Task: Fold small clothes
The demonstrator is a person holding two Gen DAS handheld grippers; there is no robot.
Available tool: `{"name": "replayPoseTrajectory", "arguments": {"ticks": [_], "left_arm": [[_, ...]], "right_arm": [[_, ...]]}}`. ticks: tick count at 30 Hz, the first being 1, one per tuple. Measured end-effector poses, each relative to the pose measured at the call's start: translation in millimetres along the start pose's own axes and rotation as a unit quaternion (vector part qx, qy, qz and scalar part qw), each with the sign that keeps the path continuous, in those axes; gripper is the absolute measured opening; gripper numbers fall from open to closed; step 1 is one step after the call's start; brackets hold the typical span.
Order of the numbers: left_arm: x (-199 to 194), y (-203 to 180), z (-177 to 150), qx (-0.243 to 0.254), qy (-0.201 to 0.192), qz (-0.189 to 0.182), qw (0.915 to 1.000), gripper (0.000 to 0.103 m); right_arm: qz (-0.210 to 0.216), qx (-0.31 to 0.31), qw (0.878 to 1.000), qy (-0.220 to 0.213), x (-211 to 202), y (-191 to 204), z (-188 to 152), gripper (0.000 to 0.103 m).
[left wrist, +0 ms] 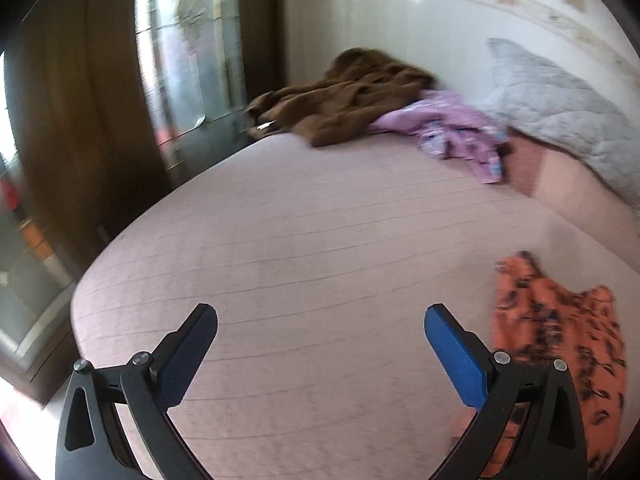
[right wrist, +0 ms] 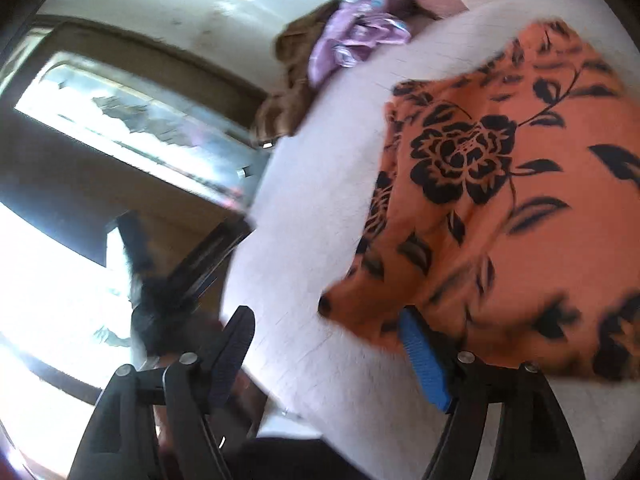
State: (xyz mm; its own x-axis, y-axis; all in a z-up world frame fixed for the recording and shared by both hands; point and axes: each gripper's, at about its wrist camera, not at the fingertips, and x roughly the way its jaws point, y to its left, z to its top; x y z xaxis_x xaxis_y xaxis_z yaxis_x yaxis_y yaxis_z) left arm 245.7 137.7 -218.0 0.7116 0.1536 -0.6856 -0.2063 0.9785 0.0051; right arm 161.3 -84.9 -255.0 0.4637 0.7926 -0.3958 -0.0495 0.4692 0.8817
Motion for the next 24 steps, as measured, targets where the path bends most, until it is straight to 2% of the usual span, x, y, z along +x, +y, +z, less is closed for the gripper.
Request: {"name": "replayPoseTrajectory", "arguments": {"ticks": [1, 3, 4, 5, 6, 7, 9, 10, 12, 13, 14, 15, 17, 20, 24], "left_arm": [[-5.1, -6.4, -1.2, 0.006, -0.004, -0.020, 0.9998, 0.103], [-16.1, -23.9, -7.2, 0.016, -0.005, -0.074, 0.9971, 0.103], [-19.4, -31.7, -11.0, 0.023, -0.001, -0.094, 0.9953, 0.103], [-22.3, -41.8, -16.1, 0.033, 0.004, -0.111, 0.9932, 0.103], [-25.2, -51.7, -21.7, 0.042, 0.005, -0.120, 0.9919, 0.103], [-28.7, -64.7, -28.6, 0.058, 0.003, -0.125, 0.9904, 0.103], [-33.3, -86.5, -40.7, 0.094, -0.004, -0.117, 0.9887, 0.103], [-28.4, -100.9, -49.4, 0.125, -0.001, -0.088, 0.9883, 0.103], [-8.3, -116.8, -63.7, 0.165, 0.032, -0.038, 0.9850, 0.103], [1.9, -119.1, -69.6, 0.176, 0.056, -0.029, 0.9824, 0.103], [13.5, -119.7, -75.0, 0.175, 0.081, -0.027, 0.9808, 0.103], [18.1, -115.5, -75.3, 0.157, 0.087, -0.035, 0.9832, 0.103], [18.9, -109.9, -70.6, 0.140, 0.089, -0.047, 0.9851, 0.103], [20.9, -109.1, -69.7, 0.147, 0.086, -0.045, 0.9844, 0.103], [20.1, -110.8, -69.7, 0.151, 0.083, -0.043, 0.9841, 0.103]], "right_arm": [[-0.005, -0.011, 1.000, -0.008, -14.3, -0.6, -4.7, 0.077], [-0.023, -0.021, 0.998, -0.054, -52.0, -12.0, -10.3, 0.074], [-0.041, -0.019, 0.996, -0.072, -65.7, -19.3, -11.3, 0.062], [-0.072, -0.013, 0.993, -0.089, -80.7, -30.9, -9.2, 0.056], [-0.092, -0.007, 0.991, -0.095, -86.5, -38.9, -7.6, 0.043], [-0.110, 0.005, 0.989, -0.100, -91.1, -47.9, -6.1, 0.038], [-0.127, 0.026, 0.985, -0.112, -96.7, -67.0, -2.2, 0.038], [-0.137, 0.029, 0.983, -0.114, -92.8, -74.0, 1.0, 0.038], [-0.156, 0.049, 0.983, -0.088, -74.7, -98.0, 1.9, 0.038], [-0.155, 0.053, 0.983, -0.080, -69.4, -104.3, 2.1, 0.037], [-0.153, 0.041, 0.984, -0.084, -69.5, -104.3, 2.5, 0.037], [-0.157, 0.034, 0.984, -0.077, -69.6, -100.6, 7.1, 0.037], [-0.156, 0.028, 0.985, -0.063, -73.4, -95.6, 17.4, 0.038], [-0.161, 0.013, 0.983, -0.086, -78.4, -88.5, 47.1, 0.038], [-0.186, 0.037, 0.977, -0.101, -55.2, -106.4, 100.7, 0.040]]}}
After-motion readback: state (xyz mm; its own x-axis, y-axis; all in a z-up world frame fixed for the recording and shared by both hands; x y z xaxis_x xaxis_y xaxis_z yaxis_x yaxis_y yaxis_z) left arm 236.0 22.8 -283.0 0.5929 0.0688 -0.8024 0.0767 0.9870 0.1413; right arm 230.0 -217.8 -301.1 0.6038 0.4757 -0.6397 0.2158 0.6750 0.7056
